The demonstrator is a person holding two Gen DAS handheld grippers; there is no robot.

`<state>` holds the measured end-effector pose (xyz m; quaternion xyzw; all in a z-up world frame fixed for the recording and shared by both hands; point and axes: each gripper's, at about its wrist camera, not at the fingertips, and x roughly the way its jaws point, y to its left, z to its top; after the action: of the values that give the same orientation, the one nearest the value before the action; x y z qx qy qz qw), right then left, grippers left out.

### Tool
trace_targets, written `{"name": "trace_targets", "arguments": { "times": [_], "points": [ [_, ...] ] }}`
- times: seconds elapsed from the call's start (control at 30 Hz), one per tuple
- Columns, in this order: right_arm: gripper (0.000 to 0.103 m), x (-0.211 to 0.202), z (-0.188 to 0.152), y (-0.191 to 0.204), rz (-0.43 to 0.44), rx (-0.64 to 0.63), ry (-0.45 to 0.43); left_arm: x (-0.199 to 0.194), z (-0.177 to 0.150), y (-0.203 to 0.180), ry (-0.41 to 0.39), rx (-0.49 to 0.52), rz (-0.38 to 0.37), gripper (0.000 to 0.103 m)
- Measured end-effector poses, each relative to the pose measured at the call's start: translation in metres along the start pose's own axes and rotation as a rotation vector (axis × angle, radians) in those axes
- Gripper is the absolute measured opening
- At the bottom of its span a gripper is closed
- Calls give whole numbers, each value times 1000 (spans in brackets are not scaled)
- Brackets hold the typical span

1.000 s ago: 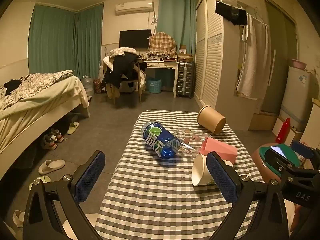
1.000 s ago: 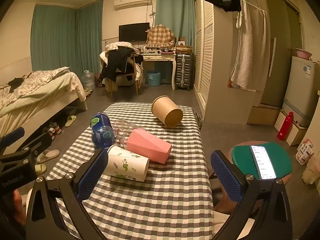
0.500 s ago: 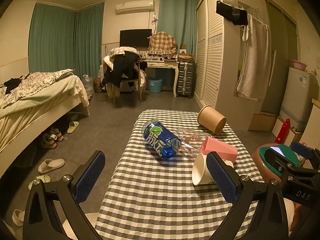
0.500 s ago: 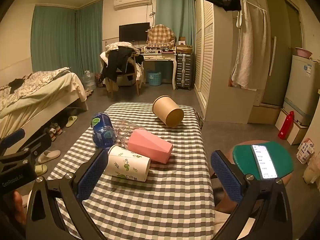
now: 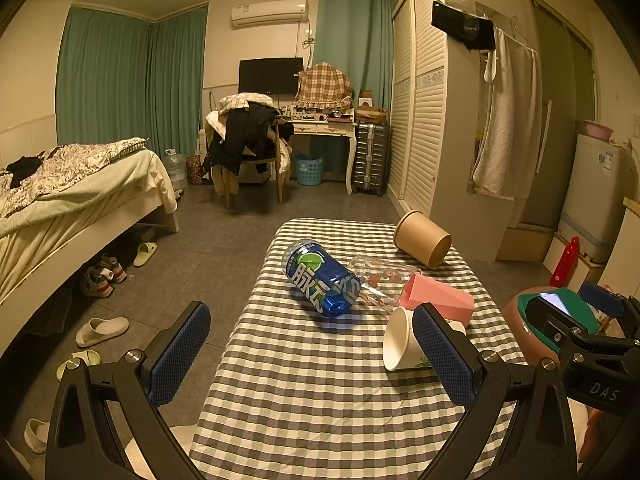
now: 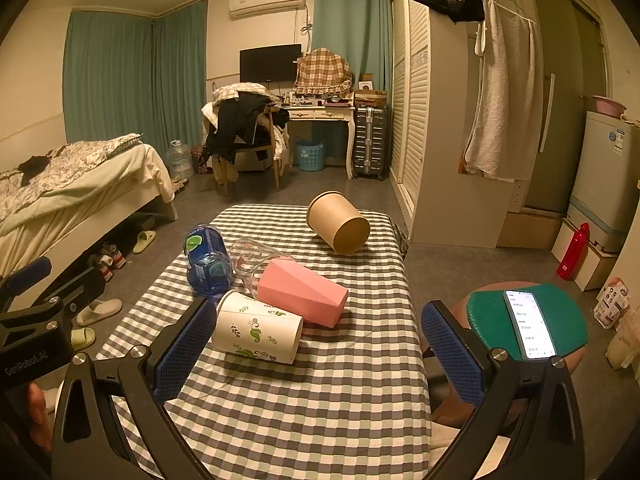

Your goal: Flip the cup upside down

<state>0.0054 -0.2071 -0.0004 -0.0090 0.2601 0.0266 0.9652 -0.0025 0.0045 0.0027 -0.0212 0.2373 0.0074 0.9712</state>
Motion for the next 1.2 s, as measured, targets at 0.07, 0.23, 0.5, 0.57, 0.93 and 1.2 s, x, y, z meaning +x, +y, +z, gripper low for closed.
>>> {"name": "trace_targets", "arguments": {
  "times": [0.07, 0.23, 0.5, 0.57, 0.93, 1.2],
  "points": [
    [103, 0, 0, 0, 0, 0, 0, 1, 0, 0, 0, 1, 2, 103],
    [103, 0, 0, 0, 0, 0, 1, 1, 0, 0, 1, 1, 1, 103],
    [103, 0, 0, 0, 0, 0, 2, 1, 0, 0, 2, 1, 1, 103],
    [103, 0, 0, 0, 0, 0, 2, 1, 0, 0, 2, 1, 0, 103],
    [103, 0, -2, 10, 0, 0, 3, 2, -2, 0, 4, 0, 0, 103],
    [103, 1, -2, 12, -1, 1, 4, 2, -2, 0, 6, 0, 1, 103]
  ]
}}
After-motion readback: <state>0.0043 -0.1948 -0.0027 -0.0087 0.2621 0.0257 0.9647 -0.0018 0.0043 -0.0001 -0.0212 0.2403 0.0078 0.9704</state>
